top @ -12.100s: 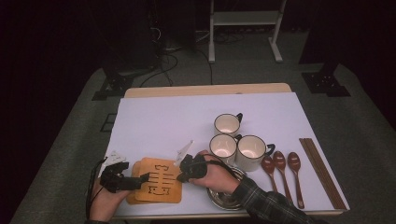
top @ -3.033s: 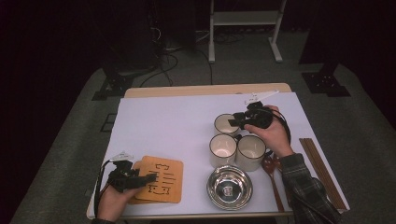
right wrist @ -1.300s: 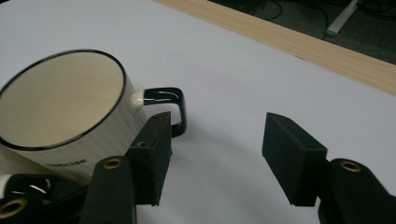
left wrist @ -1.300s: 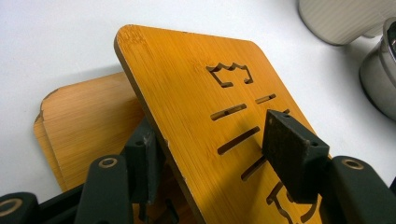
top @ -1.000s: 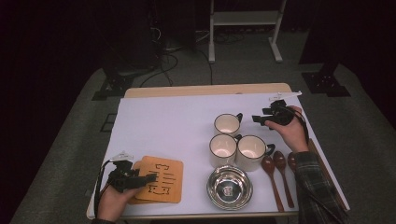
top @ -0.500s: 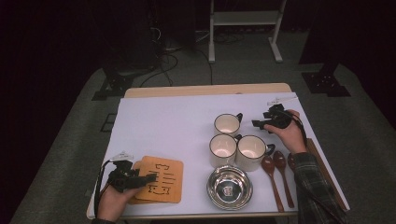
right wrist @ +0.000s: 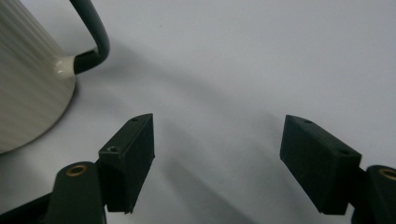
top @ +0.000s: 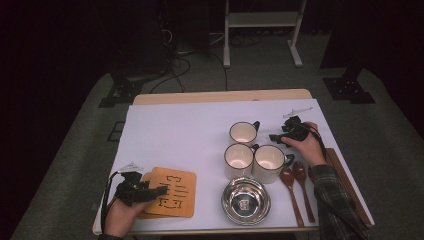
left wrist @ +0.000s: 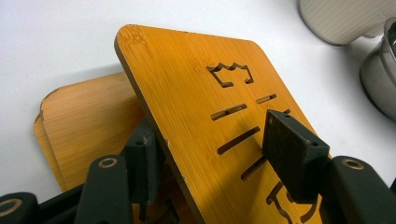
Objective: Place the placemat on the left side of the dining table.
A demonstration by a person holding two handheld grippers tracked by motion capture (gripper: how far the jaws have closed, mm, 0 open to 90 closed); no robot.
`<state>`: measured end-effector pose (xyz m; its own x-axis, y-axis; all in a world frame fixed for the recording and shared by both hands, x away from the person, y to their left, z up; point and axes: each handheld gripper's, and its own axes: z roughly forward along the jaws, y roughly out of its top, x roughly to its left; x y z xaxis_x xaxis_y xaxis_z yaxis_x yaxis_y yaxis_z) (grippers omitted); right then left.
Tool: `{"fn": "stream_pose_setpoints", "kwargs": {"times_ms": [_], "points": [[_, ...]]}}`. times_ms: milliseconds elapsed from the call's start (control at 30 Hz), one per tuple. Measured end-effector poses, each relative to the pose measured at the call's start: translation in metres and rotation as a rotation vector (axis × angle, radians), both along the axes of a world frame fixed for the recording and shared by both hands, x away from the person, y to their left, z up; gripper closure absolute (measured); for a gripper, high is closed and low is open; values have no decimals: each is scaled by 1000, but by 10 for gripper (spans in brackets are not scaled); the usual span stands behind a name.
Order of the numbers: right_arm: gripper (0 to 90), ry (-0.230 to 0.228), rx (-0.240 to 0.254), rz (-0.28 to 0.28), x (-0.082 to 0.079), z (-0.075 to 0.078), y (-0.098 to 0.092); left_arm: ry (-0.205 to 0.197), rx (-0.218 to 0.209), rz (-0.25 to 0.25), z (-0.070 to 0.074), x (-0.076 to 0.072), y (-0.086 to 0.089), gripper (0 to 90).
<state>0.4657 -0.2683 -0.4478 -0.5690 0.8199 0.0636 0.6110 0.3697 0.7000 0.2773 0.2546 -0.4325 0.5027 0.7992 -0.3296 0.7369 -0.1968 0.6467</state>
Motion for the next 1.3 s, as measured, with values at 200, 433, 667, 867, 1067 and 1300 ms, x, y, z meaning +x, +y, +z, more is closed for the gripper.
{"fn": "stream_pose_setpoints", "kwargs": {"times_ms": [200,433,667,867,1067,1300], "points": [[243,0,-11,-15,1,-6,0,1,1,1,0,0,0,401],[212,-15,-19,-11,0,-10,3,4,2,1,0,0,0,401],[192,-68,-7,-2,-4,-16,2,8,7,2,2,0,-1,407],[192,-73,-11,-2,-5,-16,2,2,-3,2,6,1,0,441],[192,-73,-15,-3,-5,-16,3,-11,-14,-9,11,1,0,482],[192,-75,-16,-4,-5,-16,3,-24,-42,-14,16,2,0,536]]}}
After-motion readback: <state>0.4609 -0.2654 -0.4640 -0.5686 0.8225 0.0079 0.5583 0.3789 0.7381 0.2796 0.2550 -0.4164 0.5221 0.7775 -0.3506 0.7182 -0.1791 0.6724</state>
